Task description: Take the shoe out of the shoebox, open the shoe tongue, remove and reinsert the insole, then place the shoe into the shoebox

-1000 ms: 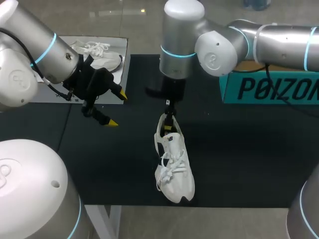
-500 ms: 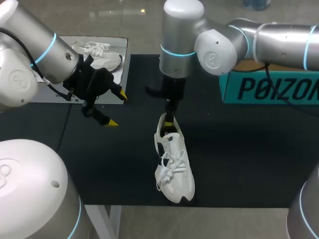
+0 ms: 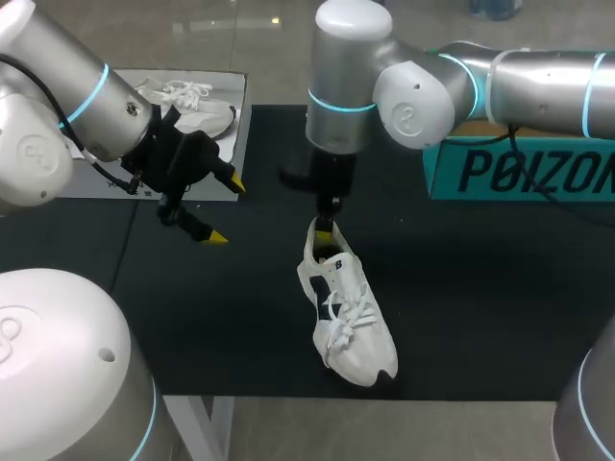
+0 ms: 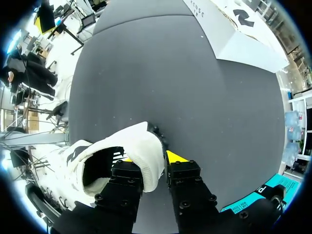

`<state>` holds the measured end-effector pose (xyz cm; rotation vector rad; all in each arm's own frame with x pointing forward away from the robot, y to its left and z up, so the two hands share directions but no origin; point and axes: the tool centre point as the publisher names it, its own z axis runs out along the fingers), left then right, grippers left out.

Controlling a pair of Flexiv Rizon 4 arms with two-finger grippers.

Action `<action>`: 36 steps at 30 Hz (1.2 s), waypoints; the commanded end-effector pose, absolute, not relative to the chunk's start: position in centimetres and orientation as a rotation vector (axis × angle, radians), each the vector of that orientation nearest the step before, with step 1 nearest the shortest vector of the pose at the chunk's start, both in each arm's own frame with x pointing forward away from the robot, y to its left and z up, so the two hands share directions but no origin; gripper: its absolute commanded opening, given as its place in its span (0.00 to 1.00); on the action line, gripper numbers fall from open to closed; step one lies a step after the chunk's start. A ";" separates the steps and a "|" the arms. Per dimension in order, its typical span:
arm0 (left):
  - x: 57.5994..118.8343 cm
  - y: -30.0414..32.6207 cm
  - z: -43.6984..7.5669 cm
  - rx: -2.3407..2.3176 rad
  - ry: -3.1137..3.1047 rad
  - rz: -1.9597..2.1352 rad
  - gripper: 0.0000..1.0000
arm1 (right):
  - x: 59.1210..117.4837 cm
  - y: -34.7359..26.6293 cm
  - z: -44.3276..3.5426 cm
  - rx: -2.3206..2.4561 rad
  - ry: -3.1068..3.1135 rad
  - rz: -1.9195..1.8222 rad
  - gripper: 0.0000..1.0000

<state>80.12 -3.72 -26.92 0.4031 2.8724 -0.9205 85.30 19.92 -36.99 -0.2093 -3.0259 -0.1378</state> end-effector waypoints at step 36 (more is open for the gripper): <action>80.2 -3.8 -26.9 0.404 2.875 -0.917 1.00 | 79.4 3.8 -15.3 -1.160 -3.065 0.365 0.00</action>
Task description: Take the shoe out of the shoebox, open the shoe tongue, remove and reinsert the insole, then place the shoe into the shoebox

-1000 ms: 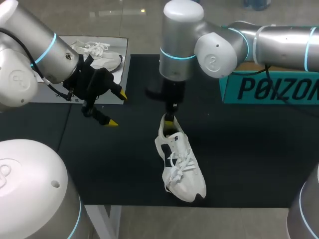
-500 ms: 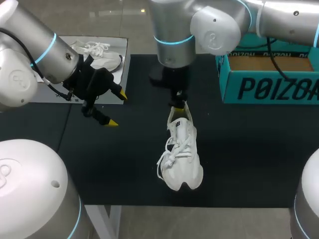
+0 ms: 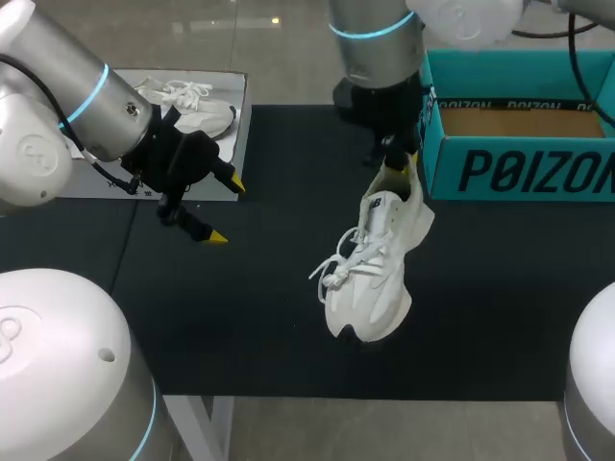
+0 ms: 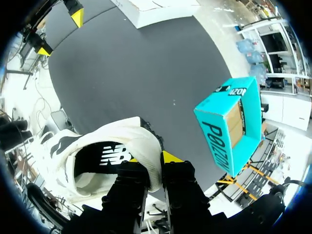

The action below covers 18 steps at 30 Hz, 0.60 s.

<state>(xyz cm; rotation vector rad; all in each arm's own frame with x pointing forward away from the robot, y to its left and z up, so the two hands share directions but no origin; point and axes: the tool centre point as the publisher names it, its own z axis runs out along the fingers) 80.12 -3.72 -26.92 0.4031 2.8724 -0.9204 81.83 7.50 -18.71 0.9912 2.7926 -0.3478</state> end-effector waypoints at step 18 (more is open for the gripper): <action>80.2 -3.8 -26.9 0.404 2.875 -0.917 1.00 | 78.4 1.5 -13.7 1.044 2.724 -0.469 0.00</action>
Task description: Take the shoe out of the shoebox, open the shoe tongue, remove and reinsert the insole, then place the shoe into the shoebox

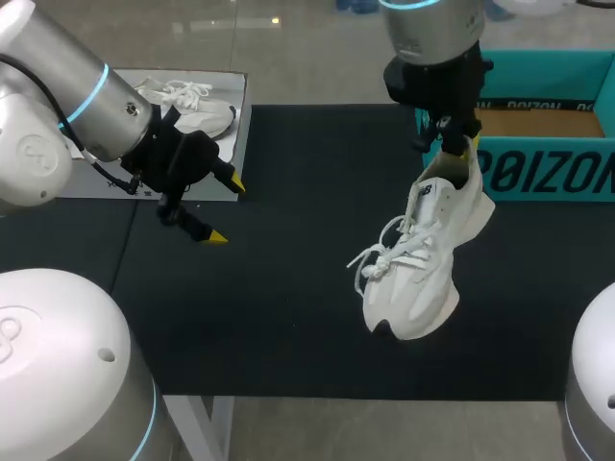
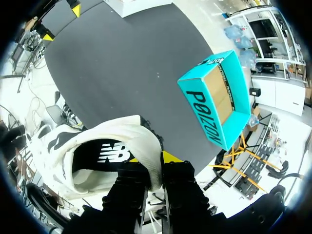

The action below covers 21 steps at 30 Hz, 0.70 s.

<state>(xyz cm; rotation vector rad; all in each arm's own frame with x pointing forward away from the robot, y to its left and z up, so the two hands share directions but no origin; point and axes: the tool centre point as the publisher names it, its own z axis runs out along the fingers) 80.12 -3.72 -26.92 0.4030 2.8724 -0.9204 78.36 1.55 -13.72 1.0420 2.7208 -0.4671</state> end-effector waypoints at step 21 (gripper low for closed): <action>80.2 -3.8 -26.9 0.404 2.875 -0.917 1.00 | 82.2 -5.9 -8.5 1.474 2.408 -0.522 0.00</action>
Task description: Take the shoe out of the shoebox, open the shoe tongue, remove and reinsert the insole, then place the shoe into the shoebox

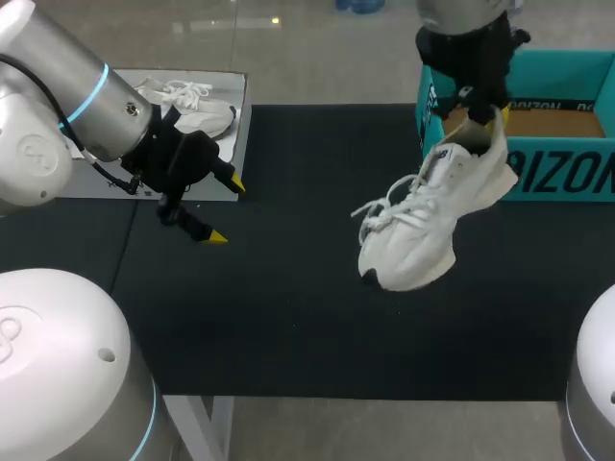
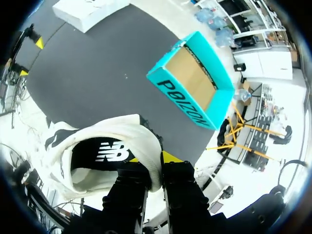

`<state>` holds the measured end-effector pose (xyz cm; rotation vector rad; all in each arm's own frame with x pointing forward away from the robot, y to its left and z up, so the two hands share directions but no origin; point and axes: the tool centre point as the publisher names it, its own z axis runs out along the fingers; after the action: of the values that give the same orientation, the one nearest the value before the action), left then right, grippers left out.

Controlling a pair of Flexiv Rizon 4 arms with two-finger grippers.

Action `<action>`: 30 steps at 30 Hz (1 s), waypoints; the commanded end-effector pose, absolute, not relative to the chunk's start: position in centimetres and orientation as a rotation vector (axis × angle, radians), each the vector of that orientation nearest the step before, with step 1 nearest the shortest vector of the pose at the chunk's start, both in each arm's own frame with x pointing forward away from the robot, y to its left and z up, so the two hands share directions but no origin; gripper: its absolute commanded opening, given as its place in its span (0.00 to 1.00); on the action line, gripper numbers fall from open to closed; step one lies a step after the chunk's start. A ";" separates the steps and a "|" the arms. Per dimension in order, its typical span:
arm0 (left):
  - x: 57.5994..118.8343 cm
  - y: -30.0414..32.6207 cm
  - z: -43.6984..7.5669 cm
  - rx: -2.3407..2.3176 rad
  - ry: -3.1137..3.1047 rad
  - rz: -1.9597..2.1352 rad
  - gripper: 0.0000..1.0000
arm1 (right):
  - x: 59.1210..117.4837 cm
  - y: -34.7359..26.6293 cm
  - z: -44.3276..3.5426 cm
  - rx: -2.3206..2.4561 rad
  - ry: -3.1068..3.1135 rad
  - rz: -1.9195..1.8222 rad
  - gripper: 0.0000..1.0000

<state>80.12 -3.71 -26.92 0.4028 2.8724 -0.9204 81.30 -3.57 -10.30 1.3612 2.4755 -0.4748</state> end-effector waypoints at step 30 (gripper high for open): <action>80.2 -3.8 -26.9 0.404 2.875 -0.917 1.00 | 84.2 -13.4 -7.4 1.763 2.141 -0.386 0.00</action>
<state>80.12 -3.72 -26.92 0.4026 2.8725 -0.9205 84.17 -13.30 -7.45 1.7611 2.1399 -0.3874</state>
